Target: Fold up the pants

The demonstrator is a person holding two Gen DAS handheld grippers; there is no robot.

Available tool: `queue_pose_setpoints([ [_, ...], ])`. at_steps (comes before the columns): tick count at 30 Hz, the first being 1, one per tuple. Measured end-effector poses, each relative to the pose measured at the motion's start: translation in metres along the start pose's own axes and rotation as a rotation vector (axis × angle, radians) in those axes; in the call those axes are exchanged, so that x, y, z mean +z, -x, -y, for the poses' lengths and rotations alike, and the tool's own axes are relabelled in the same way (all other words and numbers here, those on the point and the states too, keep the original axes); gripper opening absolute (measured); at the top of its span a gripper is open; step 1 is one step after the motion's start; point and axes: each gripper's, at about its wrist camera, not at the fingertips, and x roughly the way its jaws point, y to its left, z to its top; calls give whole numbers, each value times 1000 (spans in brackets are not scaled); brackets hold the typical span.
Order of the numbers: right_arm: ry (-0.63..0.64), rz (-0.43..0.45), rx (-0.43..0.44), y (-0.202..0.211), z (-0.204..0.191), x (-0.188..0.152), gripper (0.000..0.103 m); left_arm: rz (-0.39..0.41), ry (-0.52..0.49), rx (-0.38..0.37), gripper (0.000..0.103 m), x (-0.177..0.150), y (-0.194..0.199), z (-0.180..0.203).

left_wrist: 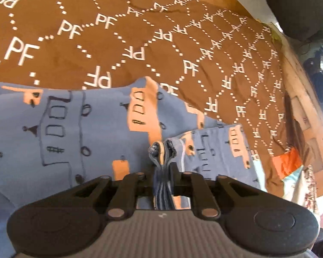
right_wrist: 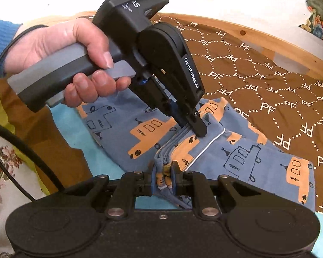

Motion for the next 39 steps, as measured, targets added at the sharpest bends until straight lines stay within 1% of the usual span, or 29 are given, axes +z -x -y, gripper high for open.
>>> queue_pose_setpoints([
  [1,1,7,10,2,1,-1,24,9,4,17,26,-1,3,0],
  [3,-8,36,14,13,8,-4,32,43,2,39,33,-4,13,0],
  [4,-5,55,-1,22,15,-6,40,61,-7,55,43,-5,18,2],
  [5,2,72,-27,31,22,-9,55,92,-21,82,52,-7,24,6],
  [6,13,82,-78,38,31,-12,65,122,-30,111,72,-9,28,10],
  [7,22,83,-138,42,39,-14,83,156,-43,145,86,-12,32,15],
  [8,29,82,-210,44,51,-16,91,181,-61,168,90,-14,34,21],
  [9,31,82,-272,44,65,-17,91,202,-85,190,92,-18,33,28],
  [11,-3,59,-356,35,96,-15,93,214,-127,227,93,-22,24,43],
  [12,-24,56,-387,30,108,-14,93,217,-145,253,95,-24,17,49],
  [14,-34,58,-423,16,127,-12,95,225,-139,340,96,-28,4,58],
  [15,-22,54,-429,7,131,-10,95,234,-122,414,96,-29,-5,60],
  [16,-3,50,-430,-2,134,-9,96,242,-112,465,96,-31,-11,60],
  [17,16,47,-429,-11,135,-8,96,244,-105,481,97,-34,-16,56],
  [18,36,41,-435,-20,135,-9,97,265,-103,477,98,-39,-17,53],
  [19,57,19,-458,-30,138,-12,97,288,-111,475,98,-44,-17,51],
  [20,68,-2,-486,-39,142,-16,100,297,-128,480,98,-47,-17,50],
  [21,54,3,-508,-40,149,-21,102,300,-149,490,98,-50,-17,50],
  [23,-33,19,-562,-34,165,-26,102,303,-148,489,98,-51,-12,45],
  [25,-83,17,-664,-25,180,-28,102,302,-136,474,97,-50,-5,41],
  [26,-99,16,-689,-20,183,-28,101,310,-126,478,98,-50,-1,42],
  [27,-115,24,-695,-13,186,-28,100,321,-120,485,98,-50,1,44],
  [29,-103,70,-664,2,182,-27,101,378,-136,511,99,-52,5,53],
  [30,-82,93,-641,5,176,-26,102,397,-151,512,102,-51,6,57],
  [32,-35,109,-583,0,164,-21,102,379,-161,500,103,-43,-3,59],
  [34,-10,67,-538,-17,159,-17,102,357,-156,520,102,-40,-10,58],
  [36,-14,-19,-532,-41,166,-16,102,319,-161,580,103,-38,-19,53],
  [38,-87,-17,-499,-40,178,-18,102,326,-157,563,103,-42,-17,47],
  [39,-111,-17,-506,-36,182,-19,102,325,-154,559,103,-43,-15,47],
])
